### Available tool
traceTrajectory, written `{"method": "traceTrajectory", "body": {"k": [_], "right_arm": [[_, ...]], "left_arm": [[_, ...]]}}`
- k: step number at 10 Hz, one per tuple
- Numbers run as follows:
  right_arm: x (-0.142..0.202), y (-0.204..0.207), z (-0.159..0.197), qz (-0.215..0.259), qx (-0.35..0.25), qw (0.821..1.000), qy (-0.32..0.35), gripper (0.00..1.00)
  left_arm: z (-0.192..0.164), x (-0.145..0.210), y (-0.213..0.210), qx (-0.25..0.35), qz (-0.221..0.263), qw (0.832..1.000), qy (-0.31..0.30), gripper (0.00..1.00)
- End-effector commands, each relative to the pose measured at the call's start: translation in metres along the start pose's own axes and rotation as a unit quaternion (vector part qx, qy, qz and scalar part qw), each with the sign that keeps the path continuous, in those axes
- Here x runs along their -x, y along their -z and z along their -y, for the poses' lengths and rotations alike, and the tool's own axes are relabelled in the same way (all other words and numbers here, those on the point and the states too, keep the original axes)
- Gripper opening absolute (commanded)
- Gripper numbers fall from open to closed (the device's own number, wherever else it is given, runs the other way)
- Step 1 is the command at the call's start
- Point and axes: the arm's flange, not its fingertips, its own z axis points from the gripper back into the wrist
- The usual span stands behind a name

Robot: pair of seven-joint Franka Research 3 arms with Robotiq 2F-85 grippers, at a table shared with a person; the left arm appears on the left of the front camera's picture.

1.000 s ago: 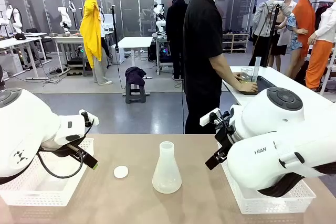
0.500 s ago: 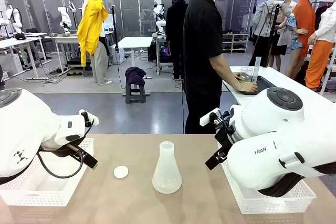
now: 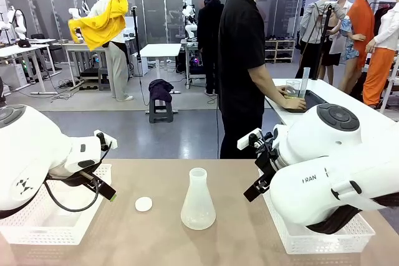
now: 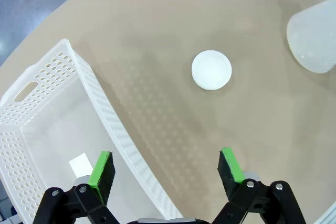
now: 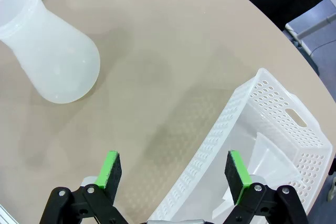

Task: Prepare the solutions needed for the experiment.
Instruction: Pick up the Plastic Funnel and insert it into the Big flask.

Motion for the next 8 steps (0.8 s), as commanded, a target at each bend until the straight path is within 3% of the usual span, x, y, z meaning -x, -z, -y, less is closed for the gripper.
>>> {"method": "traceTrajectory", "body": {"k": [1, 8], "right_arm": [[0.0001, 0.0000, 0.0001, 0.000, 0.000, 1.000, 0.001, 1.00], [0.0001, 0.0000, 0.0001, 0.000, 0.000, 1.000, 0.001, 1.00]], "left_arm": [[-0.0001, 0.0000, 0.0000, 0.000, 0.000, 1.000, 0.000, 1.00], [-0.0001, 0.0000, 0.0000, 0.000, 0.000, 1.000, 0.000, 1.00]]}}
